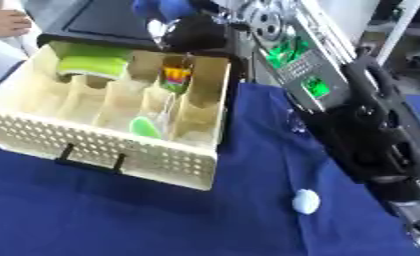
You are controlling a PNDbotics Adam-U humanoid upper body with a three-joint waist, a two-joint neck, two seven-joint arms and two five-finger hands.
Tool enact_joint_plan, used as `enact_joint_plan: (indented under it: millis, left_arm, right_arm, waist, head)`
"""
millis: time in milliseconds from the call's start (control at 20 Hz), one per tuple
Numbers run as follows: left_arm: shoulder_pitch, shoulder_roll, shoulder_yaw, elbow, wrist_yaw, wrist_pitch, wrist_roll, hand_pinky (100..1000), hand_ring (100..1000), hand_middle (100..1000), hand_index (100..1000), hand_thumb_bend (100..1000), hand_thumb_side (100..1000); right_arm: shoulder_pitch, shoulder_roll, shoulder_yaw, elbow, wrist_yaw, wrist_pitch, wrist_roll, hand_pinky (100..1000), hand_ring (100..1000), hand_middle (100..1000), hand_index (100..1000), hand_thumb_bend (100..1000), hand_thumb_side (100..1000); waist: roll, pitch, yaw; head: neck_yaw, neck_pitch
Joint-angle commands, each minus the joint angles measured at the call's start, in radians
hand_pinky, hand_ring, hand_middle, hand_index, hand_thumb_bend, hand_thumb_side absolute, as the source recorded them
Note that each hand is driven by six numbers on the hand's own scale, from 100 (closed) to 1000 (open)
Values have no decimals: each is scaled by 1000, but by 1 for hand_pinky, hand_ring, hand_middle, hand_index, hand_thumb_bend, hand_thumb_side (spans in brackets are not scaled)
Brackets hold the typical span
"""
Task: Pick up objects from table and place into drawer.
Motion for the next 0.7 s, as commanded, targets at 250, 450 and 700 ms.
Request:
enact_joint_plan:
  millis: [250, 450, 700]
  left_arm:
    - [-18, 10, 2, -10, 6, 0, -6, 355, 402, 443, 667, 164, 977]
    - [-17, 9, 3, -10, 7, 0, -6, 354, 402, 443, 667, 164, 978]
    - [-14, 11, 4, -10, 8, 0, -6, 354, 402, 443, 667, 163, 977]
  right_arm:
    - [-28, 12, -20, 76, 47, -36, 3, 857, 888, 699, 878, 523, 711]
    - [-28, 13, -28, 81, 47, -43, -10, 856, 884, 694, 875, 502, 721]
    - [-26, 2, -52, 29, 26, -35, -57, 852, 876, 681, 868, 506, 756]
  waist:
    - [6, -15, 5]
    - [8, -15, 3]
    - [11, -17, 0]
  head:
    - [-7, -18]
    - [-6, -18]
    - [-2, -18]
